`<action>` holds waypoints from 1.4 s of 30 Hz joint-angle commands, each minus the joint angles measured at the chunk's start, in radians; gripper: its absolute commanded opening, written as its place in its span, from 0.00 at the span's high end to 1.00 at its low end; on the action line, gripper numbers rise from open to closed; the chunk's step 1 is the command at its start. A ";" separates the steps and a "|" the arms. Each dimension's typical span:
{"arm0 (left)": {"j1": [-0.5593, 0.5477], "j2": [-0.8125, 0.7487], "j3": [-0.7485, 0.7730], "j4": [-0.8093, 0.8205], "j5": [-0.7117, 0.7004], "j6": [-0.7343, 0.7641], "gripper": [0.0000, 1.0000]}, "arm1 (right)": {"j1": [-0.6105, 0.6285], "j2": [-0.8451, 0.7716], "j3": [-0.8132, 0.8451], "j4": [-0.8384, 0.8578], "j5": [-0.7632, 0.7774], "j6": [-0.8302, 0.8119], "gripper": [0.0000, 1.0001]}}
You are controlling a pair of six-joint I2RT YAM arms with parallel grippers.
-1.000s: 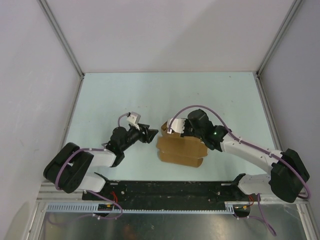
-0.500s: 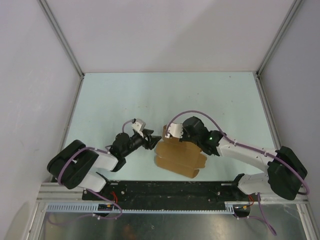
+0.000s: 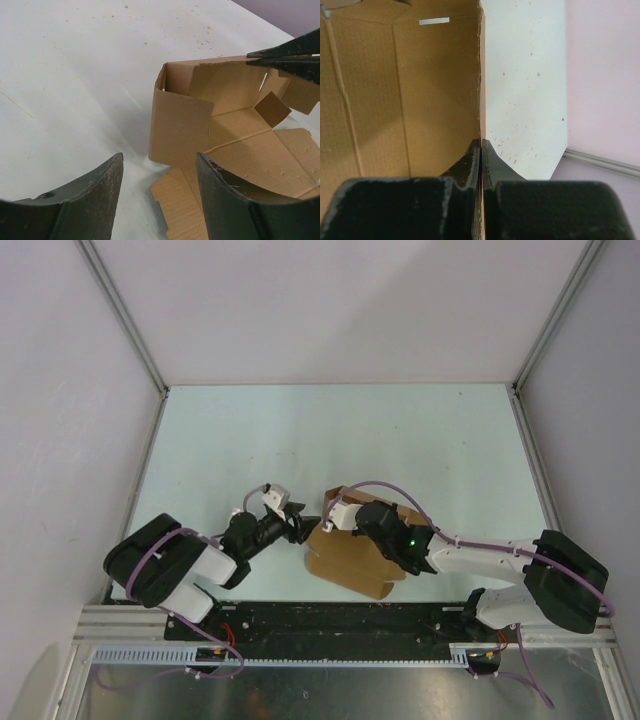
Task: Fold the paper box
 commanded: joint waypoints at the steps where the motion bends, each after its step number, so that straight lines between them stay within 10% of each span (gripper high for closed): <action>1: -0.008 0.021 0.005 0.096 -0.008 0.046 0.34 | 0.032 -0.035 -0.047 0.095 0.064 -0.009 0.99; 42: -0.007 0.152 0.016 0.391 0.076 0.115 0.23 | 0.177 -0.055 -0.087 0.003 0.098 0.043 1.00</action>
